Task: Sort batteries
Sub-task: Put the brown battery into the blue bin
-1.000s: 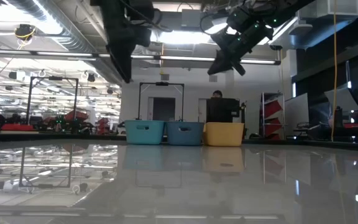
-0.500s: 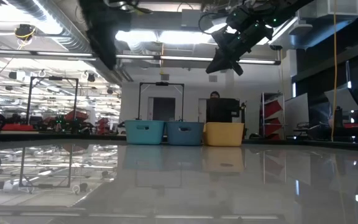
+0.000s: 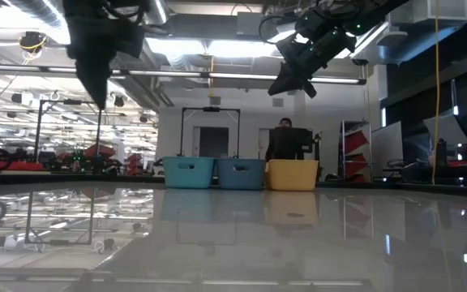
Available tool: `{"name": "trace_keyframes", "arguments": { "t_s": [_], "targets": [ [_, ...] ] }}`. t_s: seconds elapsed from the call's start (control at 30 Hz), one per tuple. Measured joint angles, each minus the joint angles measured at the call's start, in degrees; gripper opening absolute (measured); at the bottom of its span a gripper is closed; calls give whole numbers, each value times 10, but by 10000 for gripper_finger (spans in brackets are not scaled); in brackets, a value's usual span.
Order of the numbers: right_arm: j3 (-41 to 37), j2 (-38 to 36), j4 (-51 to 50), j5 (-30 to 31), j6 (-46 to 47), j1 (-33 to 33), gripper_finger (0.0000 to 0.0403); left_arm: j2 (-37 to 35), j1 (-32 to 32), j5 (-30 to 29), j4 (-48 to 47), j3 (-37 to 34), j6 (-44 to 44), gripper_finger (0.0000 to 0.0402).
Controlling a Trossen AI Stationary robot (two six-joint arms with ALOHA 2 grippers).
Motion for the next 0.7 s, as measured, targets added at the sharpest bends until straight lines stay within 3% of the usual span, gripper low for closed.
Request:
{"name": "trace_keyframes", "arguments": {
  "t_s": [0.33, 0.7],
  "targets": [
    [0, 0, 0, -13, -15, 0, 0, 0, -71, -8, -13, -44, -75, 310],
    [0, 0, 0, -14, -28, 0, 0, 1, -93, -8, -35, -44, -100, 310]
  ]
}}
